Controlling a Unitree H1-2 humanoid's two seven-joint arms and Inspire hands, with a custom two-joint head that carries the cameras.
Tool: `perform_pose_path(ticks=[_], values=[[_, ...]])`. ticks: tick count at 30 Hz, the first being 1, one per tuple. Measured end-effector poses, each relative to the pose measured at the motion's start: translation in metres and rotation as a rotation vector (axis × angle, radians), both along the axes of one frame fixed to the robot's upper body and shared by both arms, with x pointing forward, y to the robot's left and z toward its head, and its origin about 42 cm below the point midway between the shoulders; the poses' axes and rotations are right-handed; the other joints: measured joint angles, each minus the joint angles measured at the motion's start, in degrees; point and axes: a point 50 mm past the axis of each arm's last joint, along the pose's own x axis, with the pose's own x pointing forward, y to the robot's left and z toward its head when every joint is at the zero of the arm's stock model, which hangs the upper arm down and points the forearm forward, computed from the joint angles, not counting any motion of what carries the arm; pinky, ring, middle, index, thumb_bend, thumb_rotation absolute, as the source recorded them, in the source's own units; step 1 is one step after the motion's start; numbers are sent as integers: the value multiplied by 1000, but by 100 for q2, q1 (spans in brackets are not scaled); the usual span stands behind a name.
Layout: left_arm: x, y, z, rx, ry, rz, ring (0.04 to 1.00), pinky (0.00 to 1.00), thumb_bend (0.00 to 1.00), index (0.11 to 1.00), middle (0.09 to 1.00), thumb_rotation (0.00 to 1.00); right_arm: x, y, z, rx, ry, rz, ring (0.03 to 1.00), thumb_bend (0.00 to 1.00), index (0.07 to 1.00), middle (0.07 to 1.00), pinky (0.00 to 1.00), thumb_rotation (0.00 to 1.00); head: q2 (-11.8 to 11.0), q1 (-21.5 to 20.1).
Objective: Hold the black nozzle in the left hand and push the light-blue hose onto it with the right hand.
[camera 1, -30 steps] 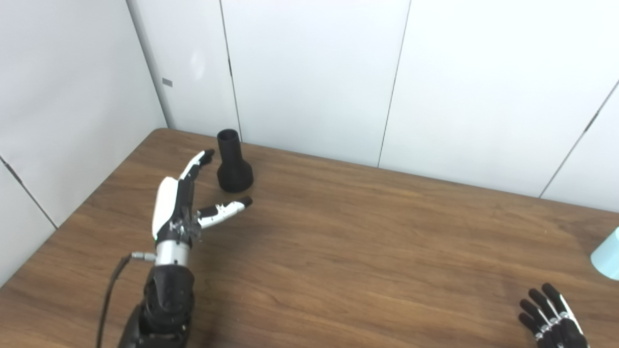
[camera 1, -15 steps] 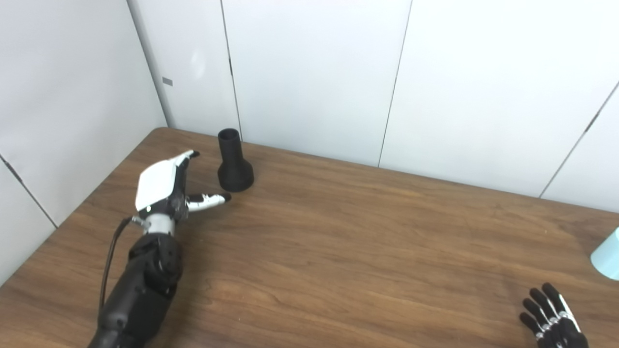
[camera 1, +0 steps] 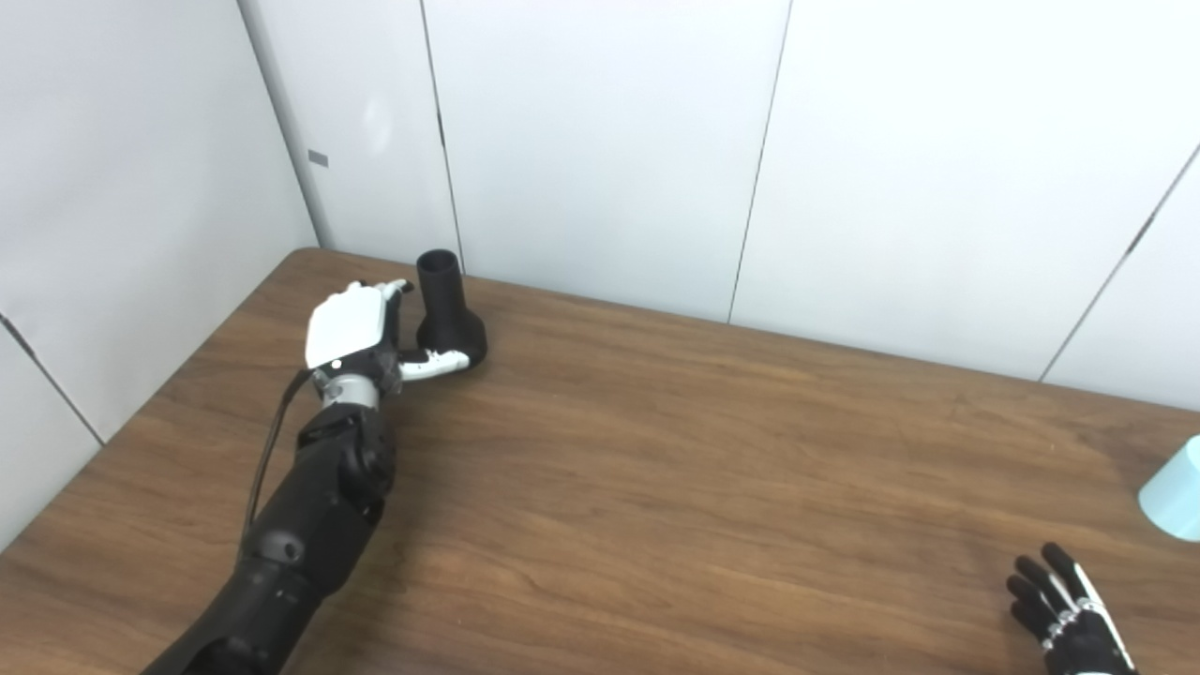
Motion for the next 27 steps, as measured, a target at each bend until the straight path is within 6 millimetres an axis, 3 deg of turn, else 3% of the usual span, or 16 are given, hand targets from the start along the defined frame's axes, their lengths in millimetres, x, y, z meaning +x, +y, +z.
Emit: perform_pose_path(ticks=[5,6,11,13,15,22,27], values=[[9,-8,-6,-16,51,-12,996,1000,962,884,920,648,0,1,1,-19,-5,-13,887,544,922,876,891,972,26,-17],[11,-9,-7,-19,55,-12,997,1000,960,884,921,642,0,1,1,-25,-5,-15,878,560,921,873,829,979,26,-18],[17,-13,-9,-42,70,-5,991,1000,950,877,912,634,-1,2,1,-60,-9,-30,858,584,916,864,743,989,44,-35],[19,-13,-11,-45,78,1,970,1000,938,861,895,615,-1,3,1,-82,-11,-37,892,574,916,869,917,998,62,-53],[21,-13,-12,-44,76,14,963,1000,925,852,884,586,-1,4,2,-111,-13,-40,908,581,916,873,967,1000,62,-62],[33,-12,-10,-33,80,73,937,1000,903,815,847,541,-1,6,2,-156,-25,-48,906,587,901,875,956,1000,88,-70],[36,-13,-10,-13,71,90,877,1000,852,746,792,456,-1,6,3,-159,-28,-49,905,601,896,874,951,1000,105,-70]])
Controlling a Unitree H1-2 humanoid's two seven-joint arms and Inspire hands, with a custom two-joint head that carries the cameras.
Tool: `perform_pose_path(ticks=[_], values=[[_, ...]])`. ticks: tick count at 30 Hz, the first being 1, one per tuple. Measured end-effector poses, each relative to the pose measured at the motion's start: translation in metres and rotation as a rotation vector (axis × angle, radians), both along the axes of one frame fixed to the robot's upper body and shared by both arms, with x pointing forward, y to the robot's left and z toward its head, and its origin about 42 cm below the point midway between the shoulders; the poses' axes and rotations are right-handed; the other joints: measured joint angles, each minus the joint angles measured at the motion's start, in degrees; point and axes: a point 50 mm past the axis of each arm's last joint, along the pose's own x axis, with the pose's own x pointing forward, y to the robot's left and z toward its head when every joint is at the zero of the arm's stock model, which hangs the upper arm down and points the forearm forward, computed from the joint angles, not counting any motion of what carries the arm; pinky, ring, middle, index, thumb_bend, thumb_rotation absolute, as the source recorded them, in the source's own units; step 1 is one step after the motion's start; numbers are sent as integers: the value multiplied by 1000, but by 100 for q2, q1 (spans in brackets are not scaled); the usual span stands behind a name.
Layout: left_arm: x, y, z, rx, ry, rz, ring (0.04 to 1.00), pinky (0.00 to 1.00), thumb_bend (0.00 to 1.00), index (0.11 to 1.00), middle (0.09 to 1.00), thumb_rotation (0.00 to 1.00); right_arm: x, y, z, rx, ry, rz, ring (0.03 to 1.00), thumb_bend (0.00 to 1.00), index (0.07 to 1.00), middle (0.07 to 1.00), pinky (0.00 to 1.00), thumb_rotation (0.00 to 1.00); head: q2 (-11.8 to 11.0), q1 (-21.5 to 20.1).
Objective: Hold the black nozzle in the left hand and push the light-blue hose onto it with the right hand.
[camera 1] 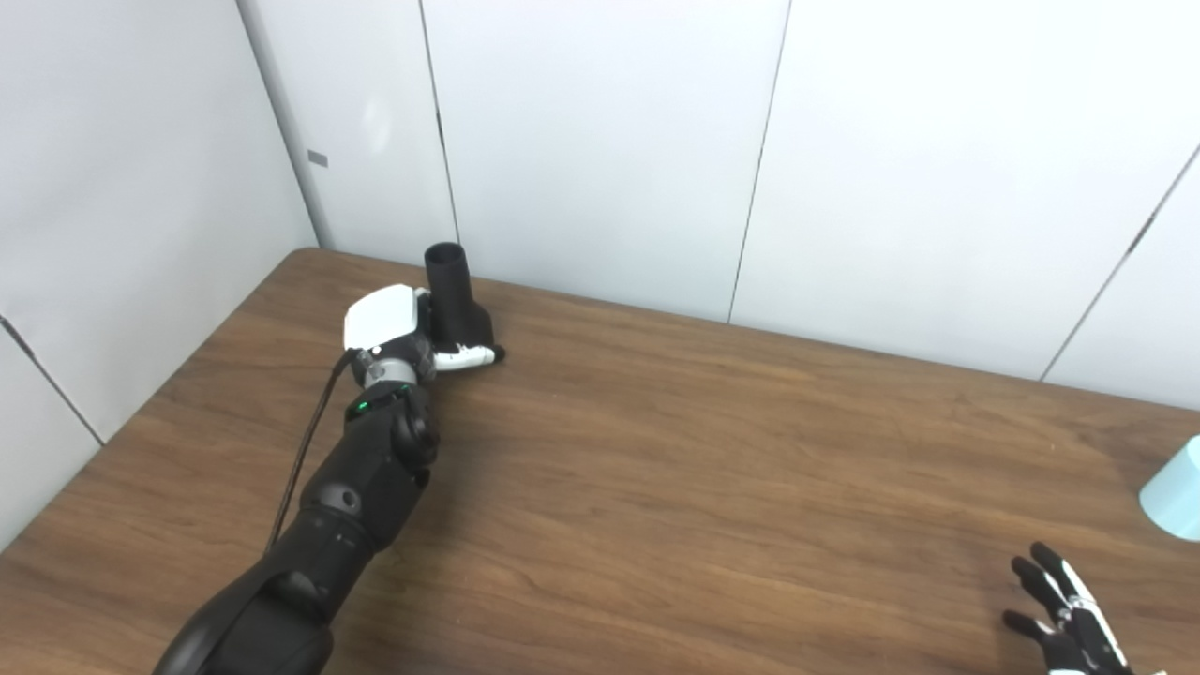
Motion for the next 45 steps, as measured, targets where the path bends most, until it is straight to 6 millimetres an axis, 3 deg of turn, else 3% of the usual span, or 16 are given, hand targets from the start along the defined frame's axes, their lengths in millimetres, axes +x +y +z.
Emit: perform_pose_path(ticks=[4,6,8,9,11,15,20,24,26,31,36,40,43,45], values=[[4,1,0,55,13,4,835,1000,813,690,745,364,0,0,0,-3,1,0,902,604,893,867,954,1000,18,0],[6,0,3,69,11,-3,815,1000,801,647,700,203,0,0,0,-4,1,-1,898,601,892,861,951,1000,18,0],[7,1,4,35,-10,-9,812,992,580,524,673,85,0,0,0,-4,0,-2,892,616,895,853,938,1000,44,-26],[7,2,5,8,-27,-14,808,960,551,506,667,67,0,0,0,-5,1,-2,890,617,896,851,933,1000,53,-26],[6,5,5,-11,-32,-22,788,869,527,491,673,51,-1,0,0,-7,4,-3,883,612,897,841,939,1000,70,-35],[3,4,5,-6,-31,-48,666,708,518,479,582,24,-2,-1,0,-7,14,-8,876,594,900,832,948,1000,88,-44],[2,2,6,10,-40,-55,613,618,519,479,533,0,-2,-1,0,-7,13,-9,860,587,897,822,906,1000,88,-61],[-2,-6,6,42,-38,-71,656,653,514,466,552,0,-2,-1,0,-7,13,-11,859,569,896,815,904,1000,106,-132],[-7,-11,5,53,-39,-92,640,619,515,470,548,0,-2,-1,0,-7,12,-12,853,558,898,816,874,1000,114,-158],[-17,-28,10,73,-54,-161,505,446,526,488,448,0,-2,0,-1,-15,10,-8,856,514,894,814,925,1000,123,-343],[-44,-69,12,49,-84,-280,528,470,527,487,466,0,0,2,0,-12,4,-1,852,483,893,808,904,1000,141,-553],[-74,-99,25,18,-171,-372,582,558,519,478,530,0,1,4,1,-14,-6,6,843,449,889,811,877,1000,167,-694],[-91,-112,31,-1,-205,-423,544,453,525,490,462,0,2,6,1,-22,-16,6,834,452,884,817,832,1000,176,-905],[-99,-119,32,-16,-211,-446,580,505,525,487,482,0,4,7,1,-23,-21,4,839,473,886,826,815,983,176,-1010]])
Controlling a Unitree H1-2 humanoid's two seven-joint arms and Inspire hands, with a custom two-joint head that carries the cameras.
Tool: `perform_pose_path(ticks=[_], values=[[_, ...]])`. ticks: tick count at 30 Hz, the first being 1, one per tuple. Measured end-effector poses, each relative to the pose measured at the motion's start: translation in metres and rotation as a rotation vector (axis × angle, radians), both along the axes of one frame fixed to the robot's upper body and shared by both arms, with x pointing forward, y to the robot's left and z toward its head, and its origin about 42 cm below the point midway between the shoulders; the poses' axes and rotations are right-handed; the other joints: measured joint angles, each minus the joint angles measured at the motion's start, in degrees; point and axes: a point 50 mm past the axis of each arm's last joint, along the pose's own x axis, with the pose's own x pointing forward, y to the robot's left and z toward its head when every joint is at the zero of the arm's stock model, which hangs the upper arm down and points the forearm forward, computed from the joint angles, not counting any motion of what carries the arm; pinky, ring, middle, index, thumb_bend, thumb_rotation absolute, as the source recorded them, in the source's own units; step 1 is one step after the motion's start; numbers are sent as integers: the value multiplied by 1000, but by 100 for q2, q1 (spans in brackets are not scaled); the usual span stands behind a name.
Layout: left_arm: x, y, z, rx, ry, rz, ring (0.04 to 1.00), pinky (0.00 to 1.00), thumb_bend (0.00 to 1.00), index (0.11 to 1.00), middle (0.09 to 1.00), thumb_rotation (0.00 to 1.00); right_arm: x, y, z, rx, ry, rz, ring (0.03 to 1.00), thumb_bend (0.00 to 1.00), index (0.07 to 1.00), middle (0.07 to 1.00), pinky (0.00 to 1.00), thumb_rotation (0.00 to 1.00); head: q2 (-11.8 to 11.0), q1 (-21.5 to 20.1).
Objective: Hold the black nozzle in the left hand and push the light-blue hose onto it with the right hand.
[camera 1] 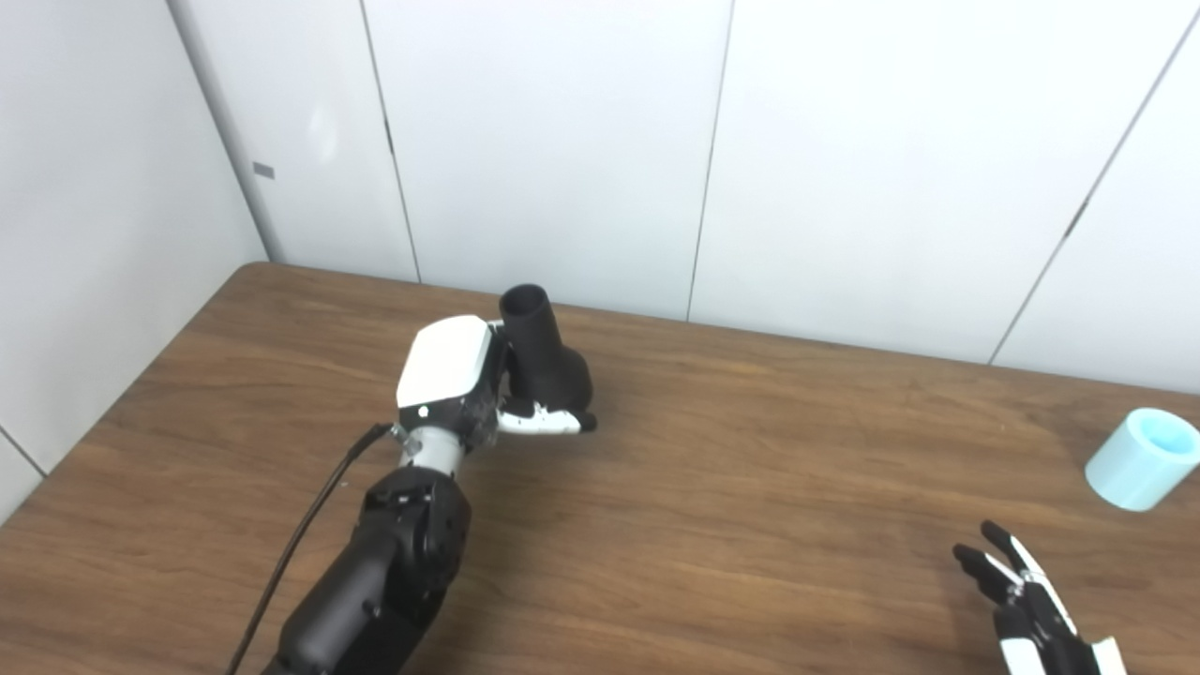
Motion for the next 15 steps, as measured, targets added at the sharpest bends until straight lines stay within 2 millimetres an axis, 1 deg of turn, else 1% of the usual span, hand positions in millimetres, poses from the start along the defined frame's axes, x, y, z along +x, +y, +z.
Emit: perform_pose_path(ticks=[1,3,5,9,12,15], values=[[-5,-4,-1,-12,-3,-17,606,552,524,481,494,0,1,1,0,4,-3,-1,843,475,888,830,812,980,9,-53],[-9,-11,-7,-37,11,-54,643,612,523,474,507,0,4,7,1,16,-11,-1,848,481,891,832,817,991,9,-71],[-14,-18,-15,-70,40,-89,642,633,524,480,498,0,6,13,2,19,-17,7,846,490,890,828,815,996,17,-229],[-24,-27,-26,-77,61,-144,597,797,523,505,442,0,8,19,2,15,-16,-4,845,478,889,825,847,998,44,-527],[-34,-36,-35,-57,64,-222,577,821,522,505,426,0,8,22,2,6,-14,-11,839,478,885,816,847,1000,61,-721],[-44,-45,-44,-10,71,-281,586,806,524,498,449,0,9,25,2,-10,-9,-21,837,483,882,810,868,1000,88,-879]])
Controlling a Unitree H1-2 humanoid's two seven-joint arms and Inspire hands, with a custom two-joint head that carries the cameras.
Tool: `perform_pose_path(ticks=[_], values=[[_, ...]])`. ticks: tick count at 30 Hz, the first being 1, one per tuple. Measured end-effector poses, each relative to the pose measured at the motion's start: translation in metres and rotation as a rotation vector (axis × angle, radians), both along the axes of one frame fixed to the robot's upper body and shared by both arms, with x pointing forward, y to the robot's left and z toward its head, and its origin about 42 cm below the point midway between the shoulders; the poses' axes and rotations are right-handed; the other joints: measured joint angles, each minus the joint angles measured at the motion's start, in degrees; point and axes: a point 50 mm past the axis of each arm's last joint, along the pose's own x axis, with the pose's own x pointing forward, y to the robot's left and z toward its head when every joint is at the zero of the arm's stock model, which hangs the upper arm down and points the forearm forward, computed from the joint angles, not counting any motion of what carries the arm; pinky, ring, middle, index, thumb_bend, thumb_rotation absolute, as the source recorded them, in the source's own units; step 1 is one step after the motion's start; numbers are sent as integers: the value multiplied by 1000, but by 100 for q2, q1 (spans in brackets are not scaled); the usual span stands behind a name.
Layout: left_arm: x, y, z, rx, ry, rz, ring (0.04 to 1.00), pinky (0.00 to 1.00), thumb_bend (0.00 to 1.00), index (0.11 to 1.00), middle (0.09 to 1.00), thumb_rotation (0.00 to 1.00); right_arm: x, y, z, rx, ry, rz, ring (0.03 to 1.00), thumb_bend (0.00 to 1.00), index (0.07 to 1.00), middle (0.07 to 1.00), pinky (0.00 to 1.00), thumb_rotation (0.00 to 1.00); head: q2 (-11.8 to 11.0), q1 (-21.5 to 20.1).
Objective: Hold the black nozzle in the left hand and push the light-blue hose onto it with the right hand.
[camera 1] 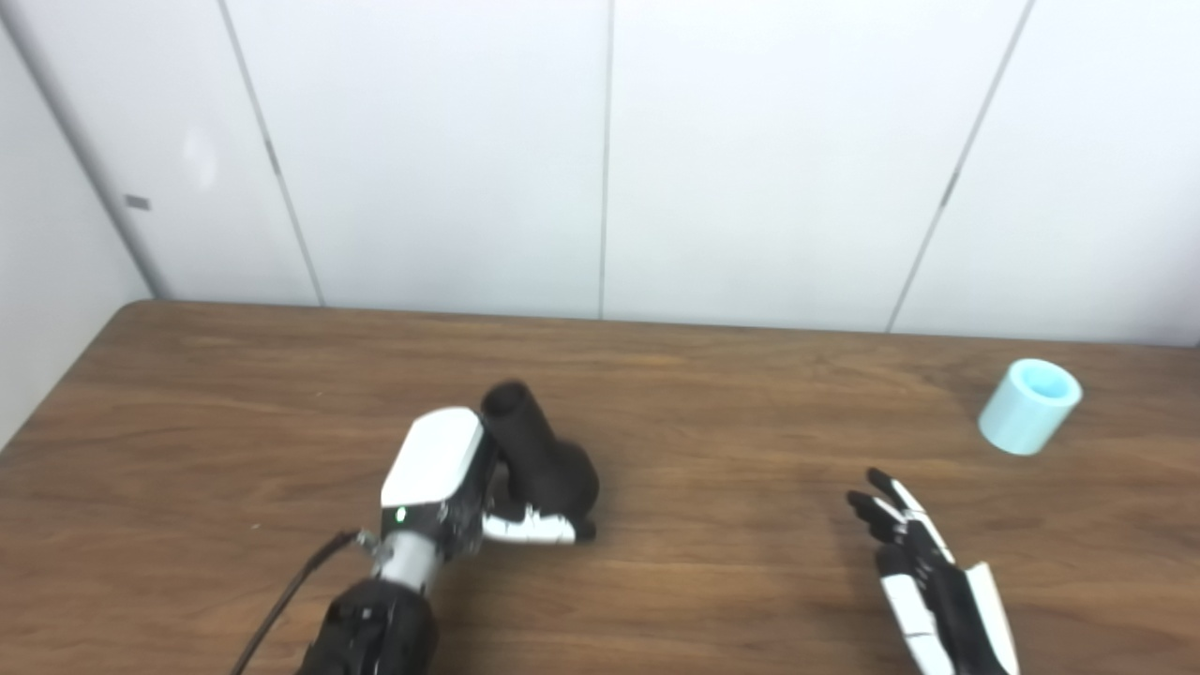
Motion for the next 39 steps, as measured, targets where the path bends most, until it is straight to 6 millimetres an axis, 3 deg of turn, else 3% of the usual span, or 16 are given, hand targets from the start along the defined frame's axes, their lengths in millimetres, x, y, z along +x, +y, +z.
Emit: perform_pose_path(ticks=[11,23,24,25,26,28,31,39], values=[[-19,-37,-18,147,-66,-186,634,810,525,491,473,0,2,22,0,30,17,-12,842,465,887,809,889,1000,53,-246],[-14,-53,-26,207,-111,-244,619,806,524,487,485,0,2,24,0,76,25,-17,861,455,886,840,842,985,158,-396],[-14,-54,-26,208,-111,-245,622,807,524,485,489,0,2,24,0,91,24,-16,852,460,883,842,810,937,167,-413],[-13,-54,-26,209,-112,-246,627,809,524,483,494,0,3,23,1,104,23,-19,837,484,867,836,769,826,184,-518],[-13,-55,-26,211,-112,-247,628,809,524,483,495,0,3,22,2,115,25,-24,836,485,866,836,766,818,185,-519],[-12,-55,-25,212,-111,-250,635,814,523,480,502,0,3,18,3,117,42,-46,817,544,859,834,713,682,202,-659],[-12,-55,-25,211,-110,-250,636,809,523,480,501,0,5,10,8,105,44,-69,825,558,857,837,765,538,202,-712],[-8,-53,-22,213,-86,-259,649,823,522,478,507,0,31,-52,36,-52,-26,-189,820,681,817,815,776,374,255,-1239]])
